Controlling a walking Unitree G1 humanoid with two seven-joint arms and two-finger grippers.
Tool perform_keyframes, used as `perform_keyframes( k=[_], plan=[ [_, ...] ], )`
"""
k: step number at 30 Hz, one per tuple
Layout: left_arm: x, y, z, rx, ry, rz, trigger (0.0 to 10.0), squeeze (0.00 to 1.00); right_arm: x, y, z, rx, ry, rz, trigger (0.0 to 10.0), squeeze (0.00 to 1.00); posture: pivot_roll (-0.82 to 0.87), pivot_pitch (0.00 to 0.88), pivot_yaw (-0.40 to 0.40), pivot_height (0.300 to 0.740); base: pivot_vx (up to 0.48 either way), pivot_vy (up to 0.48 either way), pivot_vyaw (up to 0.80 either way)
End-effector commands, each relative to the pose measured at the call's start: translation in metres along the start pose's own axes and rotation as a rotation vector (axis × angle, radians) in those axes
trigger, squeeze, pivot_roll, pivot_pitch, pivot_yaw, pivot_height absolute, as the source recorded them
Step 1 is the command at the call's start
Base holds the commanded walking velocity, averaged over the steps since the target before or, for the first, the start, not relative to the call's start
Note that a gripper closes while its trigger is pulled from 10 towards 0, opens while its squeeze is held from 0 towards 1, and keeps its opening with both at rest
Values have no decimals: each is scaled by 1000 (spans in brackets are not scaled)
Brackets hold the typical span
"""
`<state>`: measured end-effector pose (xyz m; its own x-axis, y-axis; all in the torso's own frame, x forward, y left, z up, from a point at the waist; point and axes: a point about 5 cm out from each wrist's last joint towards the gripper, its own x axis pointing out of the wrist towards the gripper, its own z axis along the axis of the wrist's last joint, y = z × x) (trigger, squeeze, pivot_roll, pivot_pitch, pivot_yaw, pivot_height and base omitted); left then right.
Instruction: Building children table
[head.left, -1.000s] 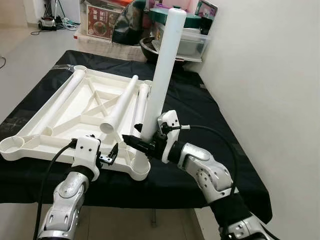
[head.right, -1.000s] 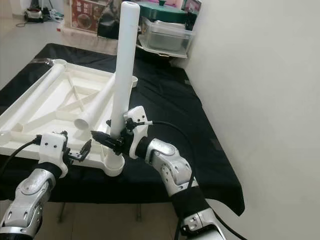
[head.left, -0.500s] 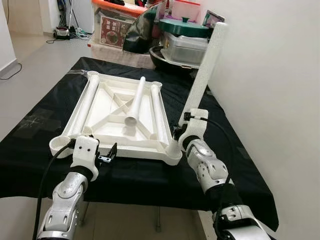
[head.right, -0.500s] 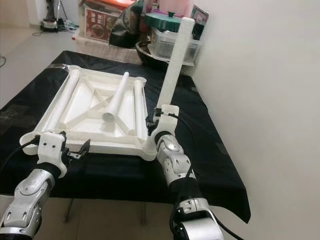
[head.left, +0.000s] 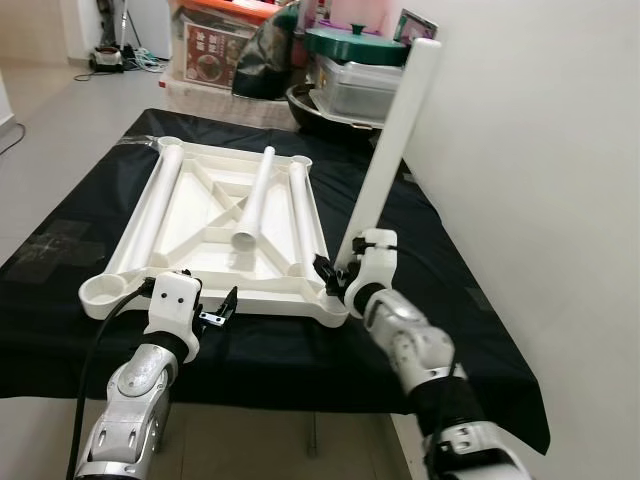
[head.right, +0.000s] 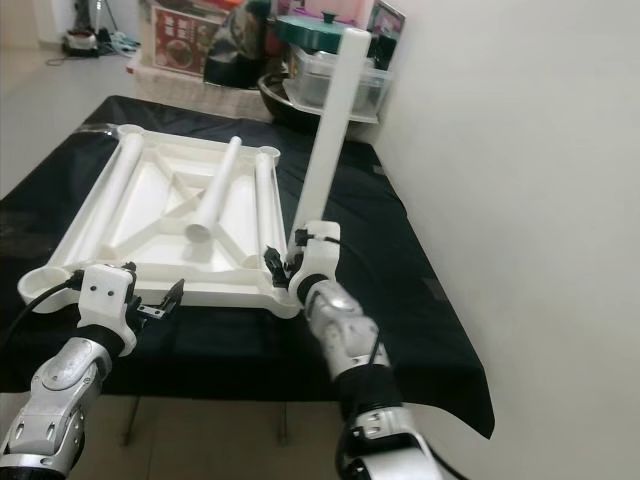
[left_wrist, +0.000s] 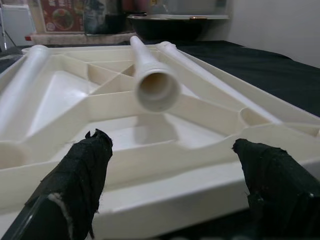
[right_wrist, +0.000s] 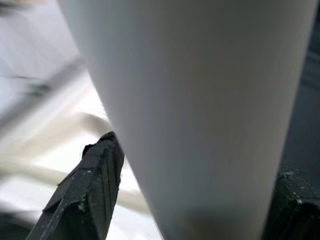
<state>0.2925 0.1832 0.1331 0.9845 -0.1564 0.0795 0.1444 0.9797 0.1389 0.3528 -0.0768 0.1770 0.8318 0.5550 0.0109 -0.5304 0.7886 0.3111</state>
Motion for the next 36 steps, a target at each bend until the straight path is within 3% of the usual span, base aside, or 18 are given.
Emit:
perform_keyframes(
  k=[1, 2, 3, 9, 10, 11, 12, 13, 14, 15, 18, 19, 22, 23, 24, 30, 31, 36],
  plan=[
    [1, -5, 0, -18, -7, -21, 10000, 0, -4, 29, 13, -51, -49, 300, 10000, 0, 180, 0, -225, 740, 0, 0, 0],
    [1, -5, 0, -18, -7, -21, 10000, 0, -4, 29, 13, -51, -49, 300, 10000, 0, 180, 0, -225, 740, 0, 0, 0],
    [2, -5, 0, -20, -8, -21, 10000, 0, -9, 33, 12, -85, -23, 394, 10000, 0, 182, 0, -233, 740, 0, 0, 0],
    [2, -6, 0, -21, -10, -19, 10000, 0, -9, 35, 3, -110, 10, 422, 10000, 0, 190, 0, -239, 740, 0, 0, 0],
    [2, -6, 0, -21, -10, -17, 10000, 0, -4, 30, -8, -133, 42, 353, 0, 0, 192, 0, -239, 740, 0, 0, 0],
    [2, -6, 0, -21, -10, -17, 10000, 0, -4, 30, -8, -133, 42, 353, 0, 0, 192, 0, -239, 740, 0, 0, 0],
    [1, -6, 0, -21, -10, -17, 10000, 0, 0, 23, -14, -139, 64, 261, 0, 0, 190, 0, -235, 740, 0, 0, 0],
    [1, -6, 0, -21, -10, -18, 10000, 0, 4, 12, -19, -132, 96, 139, 0, 0, 190, 0, -235, 740, 0, 0, 0],
    [1, -6, 0, -21, -11, -19, 10000, 0, 6, -10, -24, -110, 127, -103, 0, 0, 190, 0, -235, 740, 0, 0, 0],
    [1, -6, 0, -21, -11, -19, 10000, 0, 6, -10, -24, -110, 127, -103, 0, 0, 190, 0, -235, 740, 0, 0, 0],
    [1, -6, 0, -22, -12, -20, 10000, 0, -8, -54, -34, -58, 165, -564, 0, 0, 188, 0, -236, 740, 0, 0, 0],
    [1, -6, 1, -22, -14, -19, 10000, 0, -17, -61, -40, -23, 172, -637, 0, 0, 188, 0, -236, 740, 0, 0, 0],
    [1, -6, 1, -22, -14, -18, 10000, 0, -16, -56, -43, -14, 182, -596, 0, 0, 188, 0, -236, 740, 0, 0, 0],
    [1, -6, 1, -23, -15, -18, 10000, 0, -14, -46, -44, -20, 171, -532, 3647, 0, 185, 0, -232, 740, 0, 0, 0],
    [1, -6, 1, -23, -15, -18, 10000, 0, -11, -36, -42, -37, 166, -458, 10000, 0, 185, 0, -232, 740, 0, 0, 0],
    [2, -7, 0, -24, -15, -22, 10000, 0, 0, -11, -24, -50, 62, -259, 10000, 0, 177, 0, -225, 740, 0, 0, 0],
    [2, -7, 0, -24, -15, -23, 10000, 0, 2, -9, -18, -64, 33, -238, 10000, 1000, 177, 0, -229, 740, 0, 0, 0],
    [2, -7, 0, -25, -15, -20, 10000, 0, 5, -5, -2, -112, -31, -217, 10000, 1000, 172, 0, -234, 740, 0, 0, 0]
  ],
)
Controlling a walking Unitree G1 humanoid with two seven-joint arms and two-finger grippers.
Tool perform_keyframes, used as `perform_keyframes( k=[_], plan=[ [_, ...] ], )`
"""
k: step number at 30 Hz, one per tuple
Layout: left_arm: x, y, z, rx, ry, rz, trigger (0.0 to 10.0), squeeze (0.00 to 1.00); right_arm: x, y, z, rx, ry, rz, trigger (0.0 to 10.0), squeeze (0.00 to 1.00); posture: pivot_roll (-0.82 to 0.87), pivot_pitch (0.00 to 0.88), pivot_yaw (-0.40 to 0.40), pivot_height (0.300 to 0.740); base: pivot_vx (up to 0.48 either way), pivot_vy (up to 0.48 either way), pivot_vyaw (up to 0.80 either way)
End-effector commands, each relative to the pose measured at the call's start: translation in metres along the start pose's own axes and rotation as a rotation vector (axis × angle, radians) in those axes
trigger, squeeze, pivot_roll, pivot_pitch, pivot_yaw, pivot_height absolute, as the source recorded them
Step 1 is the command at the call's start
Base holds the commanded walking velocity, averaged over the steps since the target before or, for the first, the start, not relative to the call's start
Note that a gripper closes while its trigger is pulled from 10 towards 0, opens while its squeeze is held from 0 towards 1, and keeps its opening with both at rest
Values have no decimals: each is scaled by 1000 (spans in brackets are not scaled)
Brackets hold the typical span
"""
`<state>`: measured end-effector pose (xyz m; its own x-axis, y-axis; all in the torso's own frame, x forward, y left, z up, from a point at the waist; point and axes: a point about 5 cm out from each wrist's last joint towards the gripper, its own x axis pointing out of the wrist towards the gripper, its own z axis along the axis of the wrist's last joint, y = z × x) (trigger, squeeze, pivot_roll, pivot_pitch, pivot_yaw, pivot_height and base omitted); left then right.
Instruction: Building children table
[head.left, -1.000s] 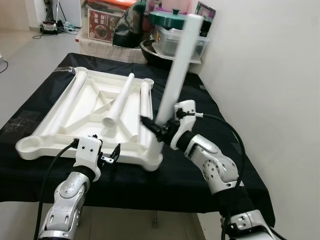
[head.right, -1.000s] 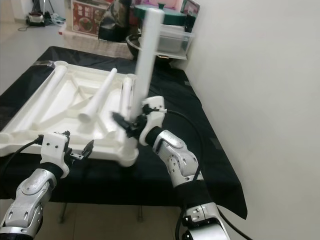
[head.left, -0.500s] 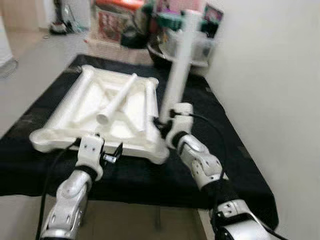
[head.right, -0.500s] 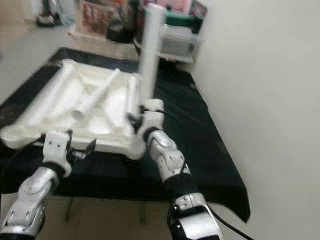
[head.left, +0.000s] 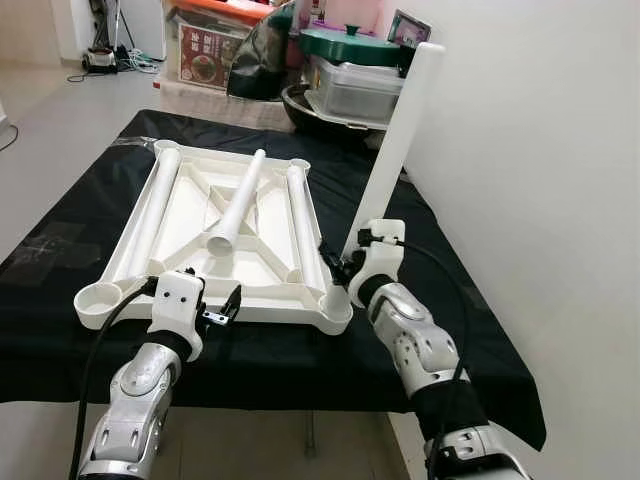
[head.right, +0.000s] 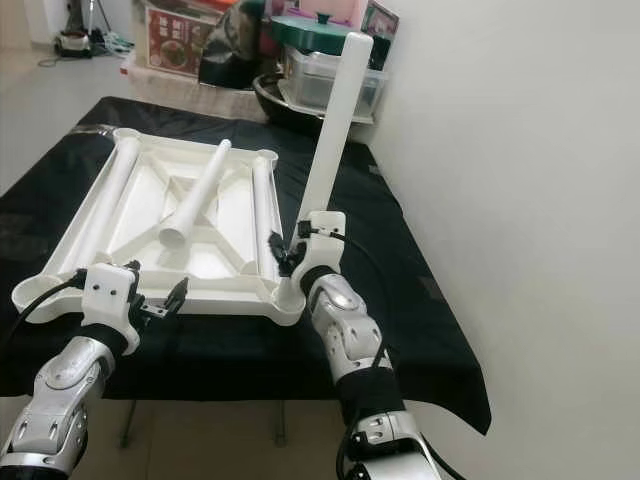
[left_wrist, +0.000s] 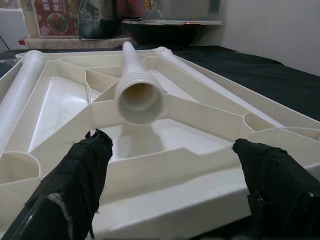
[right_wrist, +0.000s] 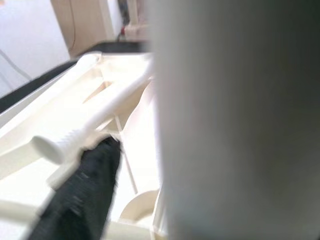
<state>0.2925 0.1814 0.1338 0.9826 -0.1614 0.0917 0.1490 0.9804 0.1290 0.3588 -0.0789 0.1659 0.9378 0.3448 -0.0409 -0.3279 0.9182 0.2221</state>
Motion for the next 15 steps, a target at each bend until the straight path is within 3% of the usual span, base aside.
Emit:
perform_keyframes(
  k=[1, 7, 11, 13, 15],
  plan=[
    [2, -5, -1, -14, -2, -16, 10000, 0, 0, 3, 7, -21, -21, 24, 10000, 1000, 172, 0, -234, 740, 0, 0, 0],
    [0, -5, -1, -15, -2, -14, 10000, 0, -14, -1, 20, -61, -73, 64, 10000, 1000, 162, 0, -230, 740, 0, 0, 0],
    [-3, -4, -1, -9, -3, -12, 10000, 0, -41, -11, 20, -92, -79, 91, 10000, 1000, 129, 0, -214, 740, 0, 0, 0],
    [-3, -4, -1, -9, -3, -12, 10000, 0, -41, -11, 20, -92, -79, 91, 10000, 1000, 129, 0, -214, 740, 0, 0, 0],
    [-6, -3, 0, 4, -12, 0, 10000, 0, -62, -17, 13, -93, -60, 109, 10000, 1000, 114, 0, -207, 740, 0, 0, 0]
  ],
)
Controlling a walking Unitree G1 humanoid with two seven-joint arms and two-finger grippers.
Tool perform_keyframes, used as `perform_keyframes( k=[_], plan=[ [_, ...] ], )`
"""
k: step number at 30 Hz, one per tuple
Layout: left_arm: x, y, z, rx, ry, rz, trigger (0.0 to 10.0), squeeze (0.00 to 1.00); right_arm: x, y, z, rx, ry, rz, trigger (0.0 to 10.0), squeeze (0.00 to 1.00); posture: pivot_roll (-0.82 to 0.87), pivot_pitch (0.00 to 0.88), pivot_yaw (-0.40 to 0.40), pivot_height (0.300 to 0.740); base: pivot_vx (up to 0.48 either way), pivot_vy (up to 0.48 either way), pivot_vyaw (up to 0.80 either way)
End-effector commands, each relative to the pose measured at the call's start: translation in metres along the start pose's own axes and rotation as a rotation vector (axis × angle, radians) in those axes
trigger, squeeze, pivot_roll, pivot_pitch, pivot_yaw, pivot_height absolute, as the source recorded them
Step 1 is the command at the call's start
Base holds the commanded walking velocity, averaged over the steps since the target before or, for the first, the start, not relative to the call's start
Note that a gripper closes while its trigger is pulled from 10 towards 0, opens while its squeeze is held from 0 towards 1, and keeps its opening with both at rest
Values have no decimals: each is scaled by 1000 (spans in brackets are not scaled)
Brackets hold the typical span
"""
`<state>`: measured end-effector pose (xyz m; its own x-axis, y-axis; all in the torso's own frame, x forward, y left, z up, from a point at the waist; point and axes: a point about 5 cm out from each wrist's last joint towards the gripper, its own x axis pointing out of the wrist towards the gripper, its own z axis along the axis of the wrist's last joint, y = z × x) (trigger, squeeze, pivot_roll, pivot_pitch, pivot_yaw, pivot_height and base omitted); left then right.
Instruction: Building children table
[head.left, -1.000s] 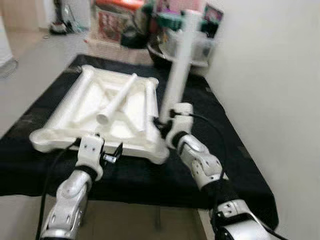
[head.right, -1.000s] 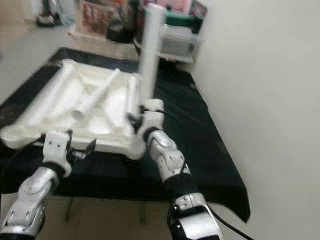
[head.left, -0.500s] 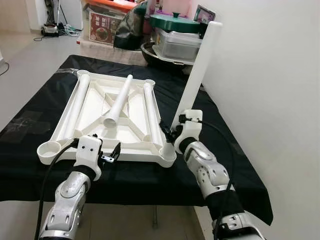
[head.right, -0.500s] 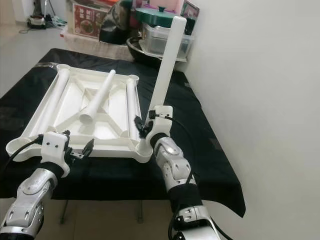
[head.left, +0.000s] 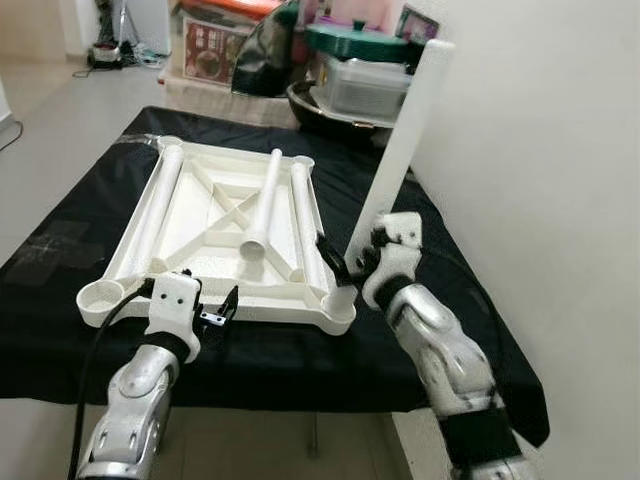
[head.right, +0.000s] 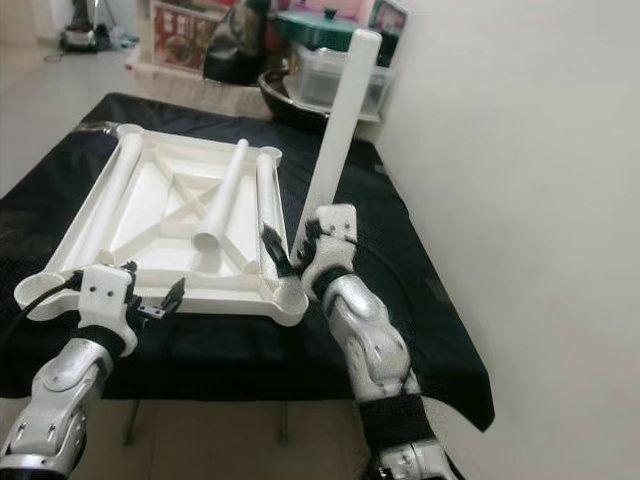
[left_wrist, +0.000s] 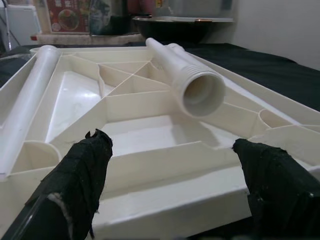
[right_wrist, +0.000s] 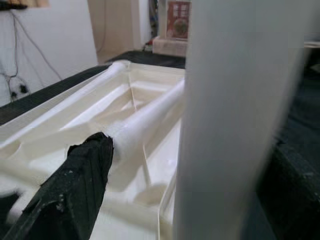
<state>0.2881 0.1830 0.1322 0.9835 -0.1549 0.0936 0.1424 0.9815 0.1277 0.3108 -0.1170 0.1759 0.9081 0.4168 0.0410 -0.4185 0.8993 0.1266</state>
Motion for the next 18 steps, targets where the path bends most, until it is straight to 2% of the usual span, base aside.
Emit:
perform_keyframes(
  k=[1, 5, 6, 8, 9, 12, 15, 18],
  plan=[
    [-2, -3, 2, 8, -15, -2, 10000, 0, -9, 1, 0, 8, 12, 27, 10000, 1000, 114, 0, -207, 740, 0, 0, 0],
    [-4, -2, 3, 23, -19, 9, 10000, 0, -18, 1, -4, 0, 29, 33, 10000, 1000, 103, 0, -199, 740, 0, 0, 0],
    [-9, -1, 6, 75, -28, 41, 10000, 0, -26, 0, -12, -17, 85, 21, 10000, 1000, 93, 0, -184, 740, 0, 0, 0],
    [-11, -1, 8, 102, -36, 66, 10000, 0, -29, -1, -17, -22, 116, 8, 10000, 1000, 93, 0, -184, 740, 0, 0, 0],
    [-14, 0, 10, 125, -39, 91, 10000, 0, -31, -2, -19, -19, 140, 5, 10000, 0, 91, 0, -177, 740, 0, 0, 0],
    [-18, 0, 13, 150, -41, 118, 10000, 0, -33, -2, -22, -15, 169, 5, 10000, 0, 91, 0, -177, 740, 0, 0, 0],
    [-21, 1, 15, 140, -43, 135, 10000, 0, -38, -2, -22, -12, 184, 0, 10000, 0, 96, 0, -178, 740, 0, 0, 0],
    [-29, 3, 22, 118, -60, 171, 10000, 0, -44, 0, -27, 4, 249, 27, 10000, 0, 103, 0, -176, 740, 0, 0, 0]
  ],
)
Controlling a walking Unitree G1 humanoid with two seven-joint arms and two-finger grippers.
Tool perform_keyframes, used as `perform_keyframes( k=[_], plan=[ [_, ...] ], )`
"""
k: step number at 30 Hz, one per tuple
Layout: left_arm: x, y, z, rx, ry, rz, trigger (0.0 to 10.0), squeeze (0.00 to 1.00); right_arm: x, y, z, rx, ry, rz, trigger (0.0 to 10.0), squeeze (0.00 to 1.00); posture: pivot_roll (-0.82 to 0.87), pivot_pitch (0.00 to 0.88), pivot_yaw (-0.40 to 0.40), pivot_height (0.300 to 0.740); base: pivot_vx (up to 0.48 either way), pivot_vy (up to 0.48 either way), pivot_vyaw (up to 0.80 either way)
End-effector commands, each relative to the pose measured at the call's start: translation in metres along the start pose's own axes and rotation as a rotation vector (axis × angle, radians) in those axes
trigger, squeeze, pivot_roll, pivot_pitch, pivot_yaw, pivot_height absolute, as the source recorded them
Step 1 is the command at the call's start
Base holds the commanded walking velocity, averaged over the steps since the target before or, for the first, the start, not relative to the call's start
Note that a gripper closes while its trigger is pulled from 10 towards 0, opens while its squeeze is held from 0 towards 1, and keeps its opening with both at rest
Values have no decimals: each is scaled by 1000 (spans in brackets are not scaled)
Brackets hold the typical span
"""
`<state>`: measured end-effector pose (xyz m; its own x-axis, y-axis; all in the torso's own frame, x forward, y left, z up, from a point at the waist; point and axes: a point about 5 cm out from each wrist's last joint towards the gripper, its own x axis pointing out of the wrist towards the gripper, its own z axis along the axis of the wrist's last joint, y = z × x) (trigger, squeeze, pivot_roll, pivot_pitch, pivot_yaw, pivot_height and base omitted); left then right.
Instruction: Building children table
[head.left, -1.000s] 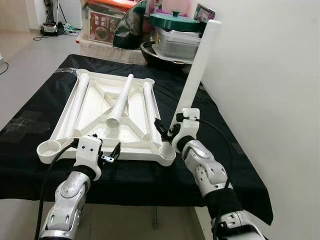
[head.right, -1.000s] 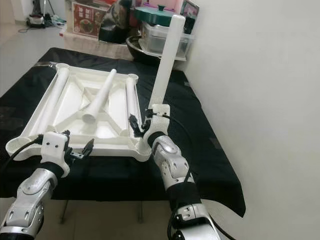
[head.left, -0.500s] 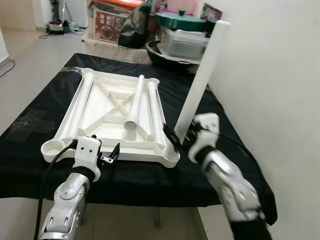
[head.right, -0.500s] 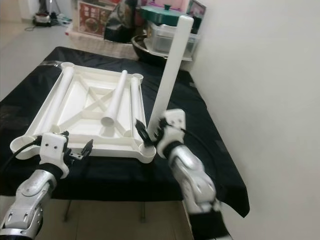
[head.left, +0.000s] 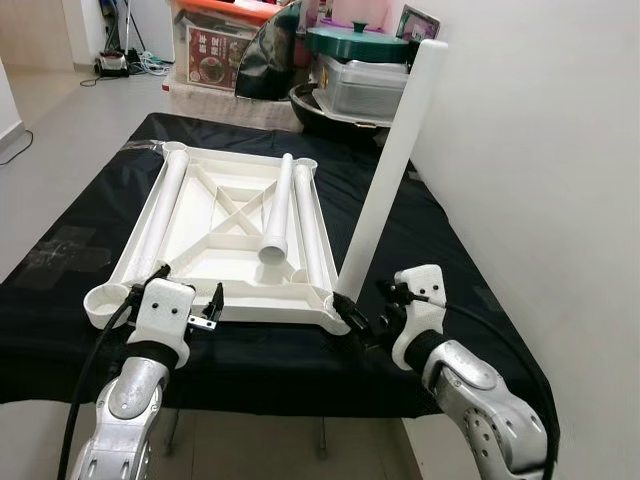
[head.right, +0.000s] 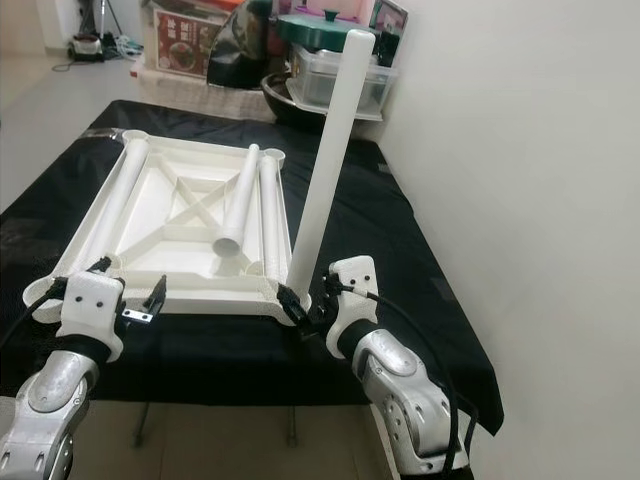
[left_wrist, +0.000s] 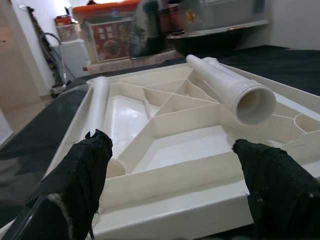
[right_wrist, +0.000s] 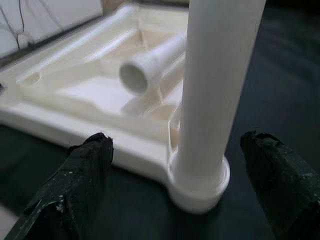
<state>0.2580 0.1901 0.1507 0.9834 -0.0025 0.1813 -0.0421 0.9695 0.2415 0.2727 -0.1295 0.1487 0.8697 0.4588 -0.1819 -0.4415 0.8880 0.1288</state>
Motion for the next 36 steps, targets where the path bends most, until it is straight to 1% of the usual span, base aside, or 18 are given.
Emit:
perform_keyframes(
  k=[1, 3, 5, 6, 8, 9, 10, 20, 26, 27, 31, 36],
  plan=[
    [-2, -1, 4, -32, -3, 18, 10000, 0, -3, 1, -3, 15, 40, 17, 10000, 0, 103, 0, -176, 740, 0, 0, 0],
    [-4, 0, 7, -29, -3, 41, 10000, 0, -3, 4, 3, -63, -33, 36, 10000, 0, 100, 0, -169, 740, 0, 0, 0],
    [-5, 1, 8, -21, -1, 51, 10000, 0, -3, 6, 6, -102, -66, 41, 10000, 0, 100, 0, -169, 740, 0, 0, 0],
    [-5, 1, 8, -21, -1, 51, 10000, 0, -3, 6, 6, -102, -66, 41, 10000, 0, 100, 0, -169, 740, 0, 0, 0],
    [-5, 0, 8, -39, 11, 58, 10000, 0, -3, 6, 6, -59, -69, 58, 10000, 0, 109, 0, -168, 740, 0, 0, 0],
    [-5, 0, 8, -39, 11, 58, 10000, 0, -3, 6, 6, -59, -69, 58, 10000, 0, 109, 0, -168, 740, 0, 0, 0],
    [-5, -1, 8, -51, 33, 49, 10000, 0, -1, 9, 9, -42, -79, 66, 10000, 0, 115, 0, -169, 740, 0, 469, 0],
    [-5, -2, 9, -45, 54, 26, 10000, 0, 8, 19, 13, -47, -119, 72, 10000, 0, 121, 0, -166, 740, 0, 477, 0],
    [-5, -2, 10, -39, 54, 28, 10000, 0, 11, 19, 16, -68, -140, 54, 10000, 0, 122, 0, -166, 740, 0, 480, 0],
    [-5, -3, 12, -36, 38, 32, 10000, 0, 14, 15, 17, -106, -148, 5, 10000, 0, 123, 0, -167, 740, 0, 0, 0],
    [-6, -4, 14, -16, 26, 21, 10000, 0, 16, 12, 18, -121, -155, -29, 10000, 0, 124, 0, -169, 740, 0, 0, 0],
    [-6, -6, 18, -48, 2, 13, 10000, 0, 18, 11, 19, -123, -165, -40, 10000, 0, 124, 0, -169, 740, 0, 0, 0]
  ],
)
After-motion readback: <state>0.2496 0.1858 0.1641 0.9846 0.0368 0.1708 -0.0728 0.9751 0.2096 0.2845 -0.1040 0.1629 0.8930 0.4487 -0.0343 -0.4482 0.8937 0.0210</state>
